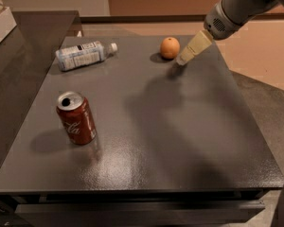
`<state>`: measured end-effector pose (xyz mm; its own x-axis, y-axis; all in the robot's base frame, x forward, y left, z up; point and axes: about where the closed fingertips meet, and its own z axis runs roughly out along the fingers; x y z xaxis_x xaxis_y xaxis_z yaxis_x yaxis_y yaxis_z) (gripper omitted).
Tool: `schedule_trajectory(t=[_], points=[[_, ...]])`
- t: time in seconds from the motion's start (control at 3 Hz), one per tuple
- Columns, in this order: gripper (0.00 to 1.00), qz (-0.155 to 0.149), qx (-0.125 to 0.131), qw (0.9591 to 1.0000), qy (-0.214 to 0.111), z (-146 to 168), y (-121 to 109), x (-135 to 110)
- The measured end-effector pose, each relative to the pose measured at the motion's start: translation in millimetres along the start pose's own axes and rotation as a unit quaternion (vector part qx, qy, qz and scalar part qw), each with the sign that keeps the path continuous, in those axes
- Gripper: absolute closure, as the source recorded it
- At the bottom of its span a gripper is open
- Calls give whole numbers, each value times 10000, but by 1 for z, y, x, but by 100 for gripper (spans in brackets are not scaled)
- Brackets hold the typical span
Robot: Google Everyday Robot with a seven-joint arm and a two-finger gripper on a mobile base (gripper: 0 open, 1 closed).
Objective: Pick orange
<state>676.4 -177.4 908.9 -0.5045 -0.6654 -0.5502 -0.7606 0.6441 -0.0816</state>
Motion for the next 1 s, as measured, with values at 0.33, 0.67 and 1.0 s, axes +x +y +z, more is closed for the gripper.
schedule_trajectory(t=[0.33, 0.67, 1.0], points=[[0, 299, -185, 9993, -120, 27, -10, -11], [0, 581, -281, 9977, -193, 48, -21, -20], [0, 828, -248, 9957, -322, 63, -30, -30]])
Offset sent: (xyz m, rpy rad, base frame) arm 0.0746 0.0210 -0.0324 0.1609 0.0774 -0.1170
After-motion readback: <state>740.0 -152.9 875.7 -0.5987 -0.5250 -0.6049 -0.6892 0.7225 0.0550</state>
